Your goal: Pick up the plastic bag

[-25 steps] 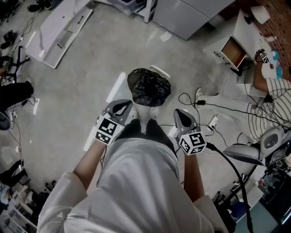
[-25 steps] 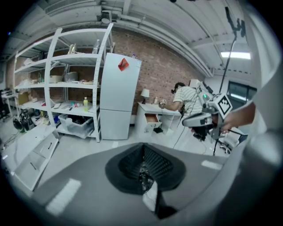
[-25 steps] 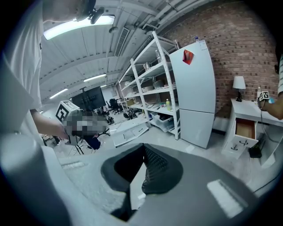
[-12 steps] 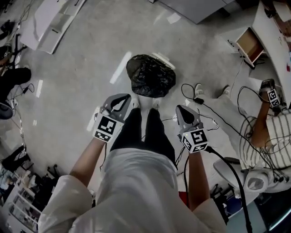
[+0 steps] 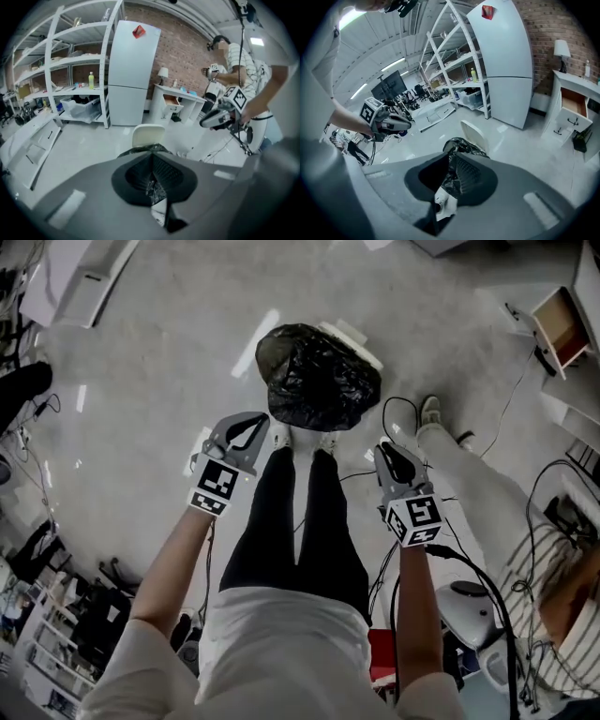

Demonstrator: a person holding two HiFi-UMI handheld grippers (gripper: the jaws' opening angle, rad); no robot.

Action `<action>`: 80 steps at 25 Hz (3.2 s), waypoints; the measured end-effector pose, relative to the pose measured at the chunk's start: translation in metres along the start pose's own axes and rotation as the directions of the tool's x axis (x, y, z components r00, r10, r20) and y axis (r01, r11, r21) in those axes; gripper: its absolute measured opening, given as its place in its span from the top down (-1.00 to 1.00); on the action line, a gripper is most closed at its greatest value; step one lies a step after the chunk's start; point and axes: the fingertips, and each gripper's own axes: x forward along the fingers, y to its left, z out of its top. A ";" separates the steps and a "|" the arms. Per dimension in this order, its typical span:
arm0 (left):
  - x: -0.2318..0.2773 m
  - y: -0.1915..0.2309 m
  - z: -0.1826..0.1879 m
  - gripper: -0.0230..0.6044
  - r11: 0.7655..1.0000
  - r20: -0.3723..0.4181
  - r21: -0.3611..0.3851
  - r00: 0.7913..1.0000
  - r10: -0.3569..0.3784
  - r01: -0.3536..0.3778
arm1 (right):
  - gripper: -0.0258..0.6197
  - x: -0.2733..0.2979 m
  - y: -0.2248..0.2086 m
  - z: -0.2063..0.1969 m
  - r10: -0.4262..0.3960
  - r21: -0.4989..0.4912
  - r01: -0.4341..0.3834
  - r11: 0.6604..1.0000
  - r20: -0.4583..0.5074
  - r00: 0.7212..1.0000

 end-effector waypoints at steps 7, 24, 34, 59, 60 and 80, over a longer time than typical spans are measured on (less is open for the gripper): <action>0.068 0.031 -0.067 0.79 0.998 -0.095 -0.059 0.995 -0.038 0.032 | 0.73 0.057 -0.047 -0.057 -0.007 0.024 0.010 1.000 -0.090 0.996; 0.203 0.156 -0.248 0.45 0.858 -0.300 -0.492 0.954 -0.006 -0.149 | 0.30 0.186 -0.177 -0.179 0.024 0.313 0.018 0.950 -0.131 0.991; 0.250 0.170 -0.280 0.08 0.687 -0.173 -0.725 0.980 -0.101 -0.057 | -0.22 0.232 -0.195 -0.183 0.263 0.601 -0.251 0.759 0.069 0.962; 0.104 0.096 -0.191 0.91 0.810 -0.132 -0.580 0.991 0.010 -0.086 | 0.91 0.134 -0.094 -0.116 0.162 0.608 -0.181 0.773 0.086 0.983; 0.096 0.094 -0.183 0.91 0.808 -0.115 -0.583 0.993 0.017 -0.081 | 0.91 0.129 -0.088 -0.110 0.156 0.593 -0.172 0.787 0.080 0.985; -0.088 0.014 -0.016 0.91 0.848 0.006 -0.524 0.995 0.097 -0.079 | 0.91 -0.027 0.007 0.014 0.137 0.319 -0.129 0.939 -0.002 0.991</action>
